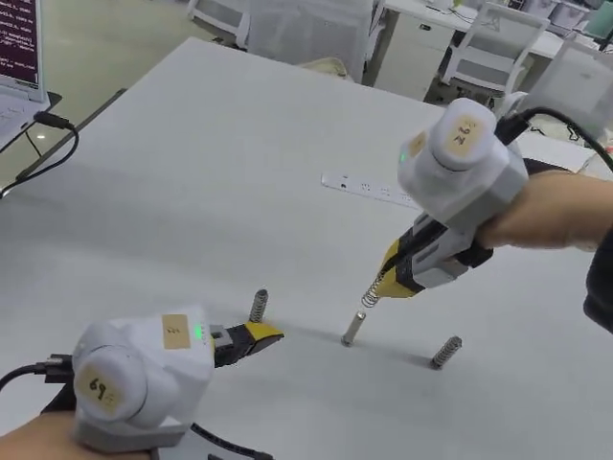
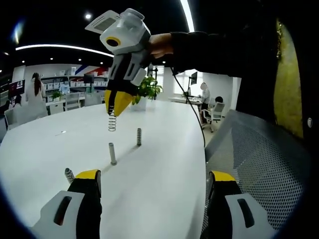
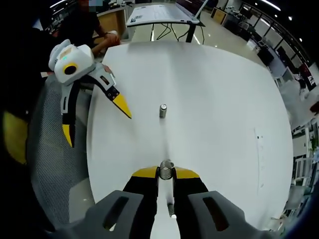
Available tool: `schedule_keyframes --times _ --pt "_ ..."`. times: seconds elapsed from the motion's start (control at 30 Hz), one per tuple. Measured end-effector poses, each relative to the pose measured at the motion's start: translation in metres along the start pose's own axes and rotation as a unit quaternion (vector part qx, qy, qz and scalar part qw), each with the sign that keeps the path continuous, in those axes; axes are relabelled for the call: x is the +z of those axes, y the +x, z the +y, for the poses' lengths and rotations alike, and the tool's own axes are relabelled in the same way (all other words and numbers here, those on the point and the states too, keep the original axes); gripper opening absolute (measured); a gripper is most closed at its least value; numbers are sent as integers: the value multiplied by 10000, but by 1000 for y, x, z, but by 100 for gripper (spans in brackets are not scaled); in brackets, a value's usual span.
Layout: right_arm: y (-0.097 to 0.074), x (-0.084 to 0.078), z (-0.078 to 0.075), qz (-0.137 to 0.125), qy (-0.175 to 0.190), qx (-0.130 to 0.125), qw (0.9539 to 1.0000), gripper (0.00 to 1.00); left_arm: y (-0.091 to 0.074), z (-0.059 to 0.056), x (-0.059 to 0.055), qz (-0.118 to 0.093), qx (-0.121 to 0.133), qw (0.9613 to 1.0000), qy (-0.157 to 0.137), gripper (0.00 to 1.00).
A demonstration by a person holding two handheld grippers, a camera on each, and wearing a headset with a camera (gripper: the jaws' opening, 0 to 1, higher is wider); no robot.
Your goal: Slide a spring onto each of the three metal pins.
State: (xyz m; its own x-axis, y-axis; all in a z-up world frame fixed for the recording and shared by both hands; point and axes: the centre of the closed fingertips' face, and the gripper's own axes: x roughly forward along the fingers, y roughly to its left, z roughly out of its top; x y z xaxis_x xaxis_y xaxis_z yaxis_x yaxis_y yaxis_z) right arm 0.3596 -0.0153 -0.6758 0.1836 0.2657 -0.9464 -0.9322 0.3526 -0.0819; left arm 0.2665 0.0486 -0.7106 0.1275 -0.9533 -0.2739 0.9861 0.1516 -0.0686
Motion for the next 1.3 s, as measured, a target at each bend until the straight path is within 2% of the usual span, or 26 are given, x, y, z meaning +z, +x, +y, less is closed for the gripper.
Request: schedule_keyframes --times 0.53,1.3 --pt "24 -11 -8 169 121 135 9997 8 -3 -2 0 -59 3 10000 -39 87" --pt "37 -14 -12 206 162 206 9994 8 -6 2 -5 -39 108 9999 -95 85"
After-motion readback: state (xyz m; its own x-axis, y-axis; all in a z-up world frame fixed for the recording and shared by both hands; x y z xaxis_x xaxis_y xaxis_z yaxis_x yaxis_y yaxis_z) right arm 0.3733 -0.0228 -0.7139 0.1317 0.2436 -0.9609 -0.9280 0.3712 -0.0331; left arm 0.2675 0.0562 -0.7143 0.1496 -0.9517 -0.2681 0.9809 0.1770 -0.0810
